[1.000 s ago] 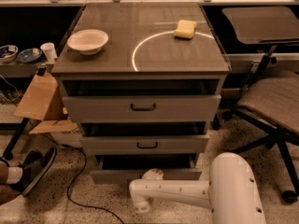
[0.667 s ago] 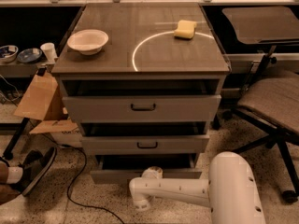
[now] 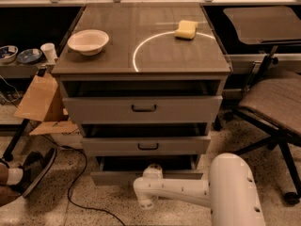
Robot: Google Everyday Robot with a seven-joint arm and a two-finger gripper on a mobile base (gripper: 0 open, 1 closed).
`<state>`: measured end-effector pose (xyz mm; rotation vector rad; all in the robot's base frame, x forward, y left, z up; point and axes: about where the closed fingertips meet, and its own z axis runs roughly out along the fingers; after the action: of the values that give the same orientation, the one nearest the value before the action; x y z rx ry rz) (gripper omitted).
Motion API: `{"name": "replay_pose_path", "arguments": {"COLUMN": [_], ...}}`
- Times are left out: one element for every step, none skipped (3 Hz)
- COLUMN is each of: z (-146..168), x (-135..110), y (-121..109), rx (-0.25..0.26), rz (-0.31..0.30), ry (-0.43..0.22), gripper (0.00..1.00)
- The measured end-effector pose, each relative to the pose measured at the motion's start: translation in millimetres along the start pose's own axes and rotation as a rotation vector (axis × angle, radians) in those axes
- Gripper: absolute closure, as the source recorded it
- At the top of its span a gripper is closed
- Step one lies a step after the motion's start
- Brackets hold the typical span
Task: Open bottom drawer
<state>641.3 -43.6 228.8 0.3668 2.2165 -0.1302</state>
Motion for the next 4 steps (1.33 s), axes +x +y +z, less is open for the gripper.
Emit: {"name": "replay_pose_path", "arguments": {"z": [15.2,28.7,41.7,45.7], "x": [0.0,1.5,7.1,19.2], "y": [8.8,17.5,23.1,20.9], "rx": [-0.044,-0.081,-0.105,-0.103], "rz": [-0.006,-0.018,-0.050,-0.074], "ry": [-0.010,-0.006,0.023,0.082], "gripper": [1.00,1.00,1.00,1.00]}}
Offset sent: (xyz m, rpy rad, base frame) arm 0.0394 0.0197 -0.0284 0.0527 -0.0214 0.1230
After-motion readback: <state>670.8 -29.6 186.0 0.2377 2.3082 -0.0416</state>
